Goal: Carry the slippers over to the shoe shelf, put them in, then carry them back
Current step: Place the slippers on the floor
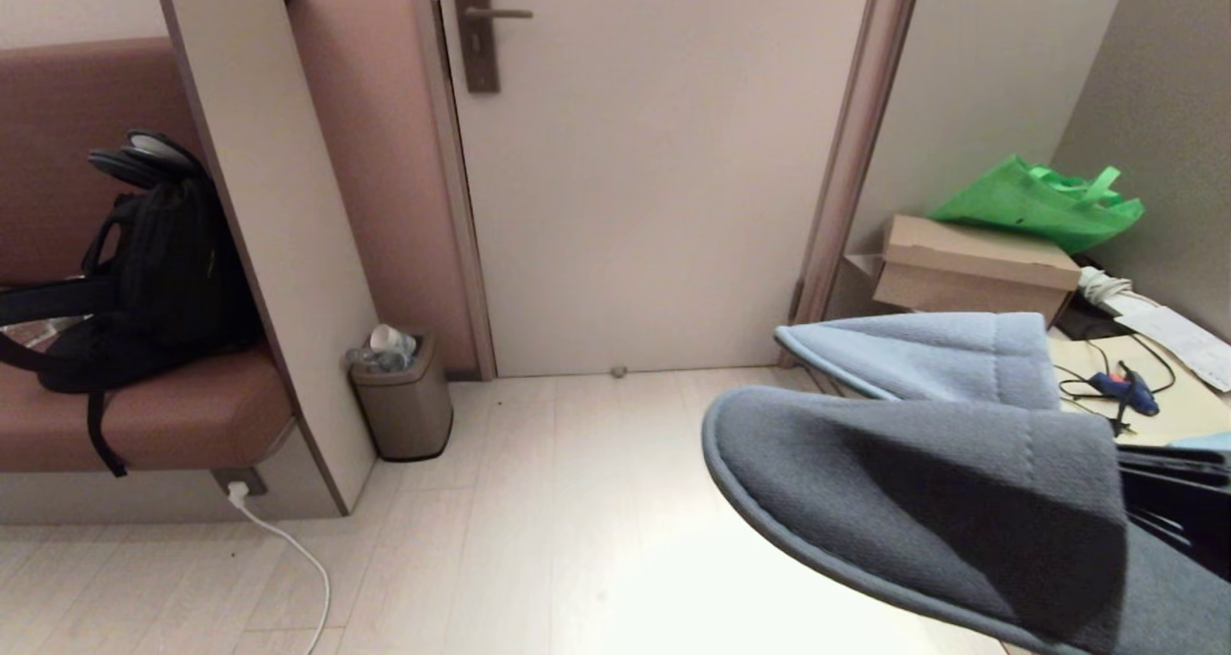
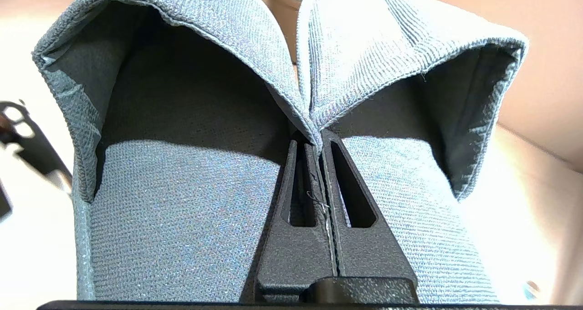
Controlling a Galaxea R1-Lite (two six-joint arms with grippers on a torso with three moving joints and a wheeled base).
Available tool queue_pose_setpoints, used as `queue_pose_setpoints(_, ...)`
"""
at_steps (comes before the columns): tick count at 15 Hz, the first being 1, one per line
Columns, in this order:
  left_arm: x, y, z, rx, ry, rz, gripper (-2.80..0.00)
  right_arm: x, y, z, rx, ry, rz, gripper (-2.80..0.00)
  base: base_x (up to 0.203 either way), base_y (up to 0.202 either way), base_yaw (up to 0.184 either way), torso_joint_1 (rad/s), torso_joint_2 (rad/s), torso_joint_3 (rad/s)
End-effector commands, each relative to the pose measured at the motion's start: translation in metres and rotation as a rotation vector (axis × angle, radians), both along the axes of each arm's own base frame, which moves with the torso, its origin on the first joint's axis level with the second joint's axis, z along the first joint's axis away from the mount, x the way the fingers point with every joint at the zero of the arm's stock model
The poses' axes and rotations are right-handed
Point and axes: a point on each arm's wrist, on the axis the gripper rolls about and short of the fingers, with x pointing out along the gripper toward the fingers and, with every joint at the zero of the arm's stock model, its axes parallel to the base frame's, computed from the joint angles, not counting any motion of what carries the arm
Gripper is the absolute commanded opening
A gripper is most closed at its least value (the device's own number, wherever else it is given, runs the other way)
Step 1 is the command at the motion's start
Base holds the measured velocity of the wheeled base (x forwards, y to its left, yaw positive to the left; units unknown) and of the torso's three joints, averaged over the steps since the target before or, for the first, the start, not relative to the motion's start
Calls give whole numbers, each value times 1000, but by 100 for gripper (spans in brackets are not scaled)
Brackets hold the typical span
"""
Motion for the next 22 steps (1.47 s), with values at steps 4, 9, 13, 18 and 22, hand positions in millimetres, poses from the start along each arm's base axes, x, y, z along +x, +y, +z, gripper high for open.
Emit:
queue_pose_setpoints(4,1,0,-2,-1,8,1,-280,63,109,-12,-11,90,4,-280,0,0,0,2,5,-191)
queue_pose_setpoints(9,1,0,-2,-1,8,1,-280,80,210,-57,38,61,-198,-280,0,0,0,7,4,-195)
queue_pose_setpoints(13,1,0,-2,-1,8,1,-280,90,273,-78,130,8,-342,-280,0,0,0,4,4,-194)
queue_pose_setpoints(18,1,0,-2,-1,8,-1,-280,109,326,-97,158,-23,-397,-280,0,0,0,3,3,-193)
queue_pose_setpoints(22,1,0,-2,-1,8,1,-280,135,334,-105,171,-35,-442,-280,0,0,0,1,2,-198)
